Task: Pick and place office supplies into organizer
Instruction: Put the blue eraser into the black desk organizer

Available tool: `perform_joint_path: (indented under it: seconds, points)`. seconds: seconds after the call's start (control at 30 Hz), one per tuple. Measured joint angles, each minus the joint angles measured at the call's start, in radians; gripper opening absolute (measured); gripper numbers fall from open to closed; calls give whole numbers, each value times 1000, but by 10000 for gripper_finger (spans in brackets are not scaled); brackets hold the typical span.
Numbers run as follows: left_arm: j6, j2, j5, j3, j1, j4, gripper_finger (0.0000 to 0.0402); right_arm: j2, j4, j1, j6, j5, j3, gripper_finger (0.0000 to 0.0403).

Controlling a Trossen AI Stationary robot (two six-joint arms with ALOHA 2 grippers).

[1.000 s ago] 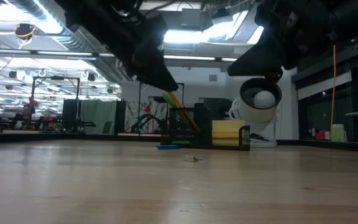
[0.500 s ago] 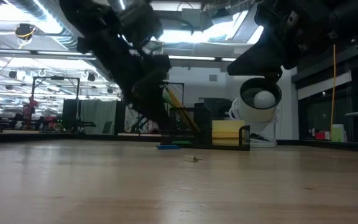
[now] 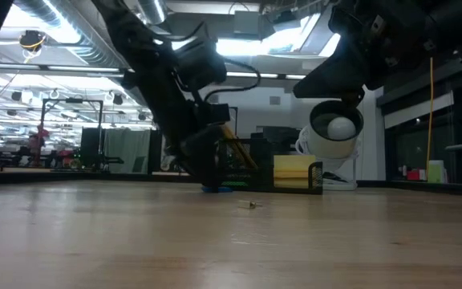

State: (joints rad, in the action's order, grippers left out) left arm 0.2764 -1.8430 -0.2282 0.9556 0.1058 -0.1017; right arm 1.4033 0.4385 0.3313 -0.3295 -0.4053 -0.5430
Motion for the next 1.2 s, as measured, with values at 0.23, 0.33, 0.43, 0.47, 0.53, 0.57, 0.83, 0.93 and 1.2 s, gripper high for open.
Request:
perform_joint_path:
  seconds: [0.23,0.33,0.43,0.47,0.53,0.57,0.83,0.93,1.2]
  points:
    - [1,-12,30,2,2,-6,166,0,-2,0,10,0,0,35]
    - [-2,-12,44,2,7,-6,166,0,-1,0,19,0,0,35]
    - [-2,-12,88,2,11,-6,166,0,-1,0,19,0,0,35]
    - [-3,-12,94,2,11,-4,166,0,-1,0,19,0,0,35]
    - [-3,-12,101,2,8,-2,165,0,-1,0,19,0,0,35]
    - [-5,-12,105,2,6,-3,163,0,0,0,19,0,0,35]
    - [-21,-13,80,3,3,-29,131,0,6,0,18,0,0,35]
    - [-45,-13,76,3,1,-36,109,0,6,0,18,0,0,35]
    - [-62,-12,74,1,-2,-43,53,0,6,0,17,0,0,35]
